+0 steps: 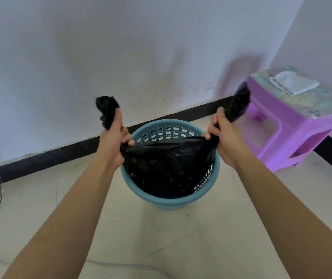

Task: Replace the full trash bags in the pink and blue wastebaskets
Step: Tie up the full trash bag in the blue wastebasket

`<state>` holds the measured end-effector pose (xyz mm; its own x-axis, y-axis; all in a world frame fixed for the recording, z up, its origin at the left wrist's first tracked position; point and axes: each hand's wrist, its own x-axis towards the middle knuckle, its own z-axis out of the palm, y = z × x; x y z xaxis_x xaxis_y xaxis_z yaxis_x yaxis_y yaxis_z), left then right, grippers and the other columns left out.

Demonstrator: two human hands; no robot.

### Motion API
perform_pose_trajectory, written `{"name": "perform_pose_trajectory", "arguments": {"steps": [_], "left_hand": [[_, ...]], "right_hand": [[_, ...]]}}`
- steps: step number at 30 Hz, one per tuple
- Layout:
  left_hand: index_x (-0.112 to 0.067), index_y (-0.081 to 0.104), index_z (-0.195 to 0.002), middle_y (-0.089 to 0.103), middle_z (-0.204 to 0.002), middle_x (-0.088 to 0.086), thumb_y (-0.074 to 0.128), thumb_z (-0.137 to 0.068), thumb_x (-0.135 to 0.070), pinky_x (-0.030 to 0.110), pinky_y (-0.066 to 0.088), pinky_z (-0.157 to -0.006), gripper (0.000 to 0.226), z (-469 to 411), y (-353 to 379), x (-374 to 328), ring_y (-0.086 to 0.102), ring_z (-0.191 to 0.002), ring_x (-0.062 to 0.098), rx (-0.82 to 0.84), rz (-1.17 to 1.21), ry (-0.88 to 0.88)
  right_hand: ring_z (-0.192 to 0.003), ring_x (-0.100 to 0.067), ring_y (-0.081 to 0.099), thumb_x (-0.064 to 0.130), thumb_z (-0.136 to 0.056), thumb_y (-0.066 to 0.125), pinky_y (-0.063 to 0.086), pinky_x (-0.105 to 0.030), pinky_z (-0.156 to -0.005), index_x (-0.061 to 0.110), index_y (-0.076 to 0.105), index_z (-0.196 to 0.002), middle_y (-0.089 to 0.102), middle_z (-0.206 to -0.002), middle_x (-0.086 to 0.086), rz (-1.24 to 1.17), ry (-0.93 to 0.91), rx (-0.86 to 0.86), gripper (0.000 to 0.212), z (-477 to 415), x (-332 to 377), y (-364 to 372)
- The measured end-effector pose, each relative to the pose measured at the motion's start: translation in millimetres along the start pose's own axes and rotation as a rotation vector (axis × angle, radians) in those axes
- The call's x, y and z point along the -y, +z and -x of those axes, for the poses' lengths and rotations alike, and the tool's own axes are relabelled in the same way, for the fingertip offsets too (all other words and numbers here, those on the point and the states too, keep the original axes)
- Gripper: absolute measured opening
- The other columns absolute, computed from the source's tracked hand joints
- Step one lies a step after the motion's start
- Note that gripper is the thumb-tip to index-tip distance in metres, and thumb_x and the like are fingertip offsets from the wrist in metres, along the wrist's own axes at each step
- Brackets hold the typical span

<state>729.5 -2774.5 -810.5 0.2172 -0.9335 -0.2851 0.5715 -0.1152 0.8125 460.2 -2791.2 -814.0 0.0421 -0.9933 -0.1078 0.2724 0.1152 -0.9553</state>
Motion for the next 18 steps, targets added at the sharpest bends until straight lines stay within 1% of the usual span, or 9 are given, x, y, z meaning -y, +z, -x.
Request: {"name": "perform_pose_trajectory", "arguments": {"steps": [2,3,5,10,12,13,15,16,18], "left_hand": [[-0.024,0.043,-0.071,0.023,-0.051,-0.010,0.065,-0.085,-0.057,0.019,0.023,-0.035,0.042,7,9,7,0.019,-0.042,0.005,0.093,-0.147,0.009],[-0.023,0.047,-0.077,0.022,-0.052,-0.010,0.061,-0.086,-0.061,0.019,0.021,-0.035,0.041,10,14,10,0.017,-0.042,0.006,0.135,-0.196,0.017],[-0.020,0.057,-0.093,0.019,-0.054,-0.010,0.053,-0.083,-0.069,0.020,0.020,-0.035,0.050,15,22,15,0.016,-0.042,0.007,0.172,-0.230,0.011],[-0.014,0.061,-0.120,0.019,-0.057,-0.007,0.048,-0.081,-0.070,0.021,0.020,-0.039,0.070,16,20,16,0.015,-0.045,0.008,0.259,-0.265,0.011],[-0.014,0.061,-0.119,0.022,-0.058,-0.008,0.056,-0.081,-0.060,0.019,0.021,-0.040,0.060,16,18,17,0.018,-0.046,0.006,0.343,-0.330,0.026],[-0.018,0.065,-0.112,0.024,-0.058,-0.007,0.061,-0.083,-0.052,0.019,0.022,-0.041,0.045,18,20,18,0.020,-0.046,0.006,0.393,-0.364,0.025],[-0.028,0.070,-0.081,0.027,-0.055,-0.007,0.071,-0.081,-0.037,0.020,0.023,-0.040,0.009,22,28,18,0.022,-0.045,0.007,0.434,-0.401,0.037],[-0.027,0.065,-0.067,0.027,-0.052,-0.006,0.074,-0.079,-0.032,0.020,0.023,-0.039,0.016,21,31,19,0.022,-0.043,0.008,0.404,-0.393,0.060],[-0.026,0.054,-0.062,0.025,-0.051,-0.005,0.078,-0.078,-0.028,0.021,0.024,-0.039,0.029,19,34,20,0.021,-0.043,0.009,0.281,-0.300,0.084]], "right_hand": [[-0.044,-0.008,0.038,0.055,-0.102,0.042,0.034,-0.023,-0.051,0.023,0.048,-0.059,0.039,-0.047,0.012,0.551,-0.076,0.067,0.054,4,-8,11],[-0.045,-0.009,0.043,0.056,-0.101,0.041,0.036,-0.024,-0.051,0.020,0.049,-0.061,0.046,-0.047,0.011,0.850,-0.130,0.130,0.054,6,-15,14],[-0.053,-0.016,0.050,0.056,-0.101,0.038,0.040,-0.032,-0.056,0.017,0.047,-0.064,0.054,-0.055,0.005,1.146,-0.155,0.225,0.054,10,-26,16],[-0.047,-0.011,0.040,0.051,-0.099,0.044,0.035,-0.033,-0.055,0.020,0.036,-0.060,0.043,-0.050,0.007,1.068,-0.070,0.246,0.051,8,-32,10],[-0.044,-0.007,0.042,0.051,-0.097,0.045,0.033,-0.031,-0.054,0.018,0.038,-0.057,0.045,-0.045,0.009,1.097,-0.078,0.298,0.053,8,-32,17],[-0.044,-0.005,0.045,0.052,-0.097,0.046,0.033,-0.031,-0.054,0.017,0.040,-0.055,0.047,-0.046,0.010,1.126,-0.083,0.325,0.055,9,-33,21],[-0.051,-0.008,0.051,0.052,-0.097,0.044,0.036,-0.031,-0.056,0.017,0.045,-0.056,0.052,-0.052,0.008,1.179,-0.108,0.386,0.054,10,-36,28],[-0.054,-0.014,0.053,0.054,-0.096,0.043,0.038,-0.033,-0.057,0.015,0.047,-0.058,0.054,-0.055,0.006,1.181,-0.130,0.405,0.054,11,-38,31],[-0.058,-0.020,0.057,0.061,-0.093,0.041,0.045,-0.037,-0.060,0.014,0.049,-0.065,0.056,-0.057,0.002,1.087,-0.181,0.379,0.055,11,-40,32]]}}
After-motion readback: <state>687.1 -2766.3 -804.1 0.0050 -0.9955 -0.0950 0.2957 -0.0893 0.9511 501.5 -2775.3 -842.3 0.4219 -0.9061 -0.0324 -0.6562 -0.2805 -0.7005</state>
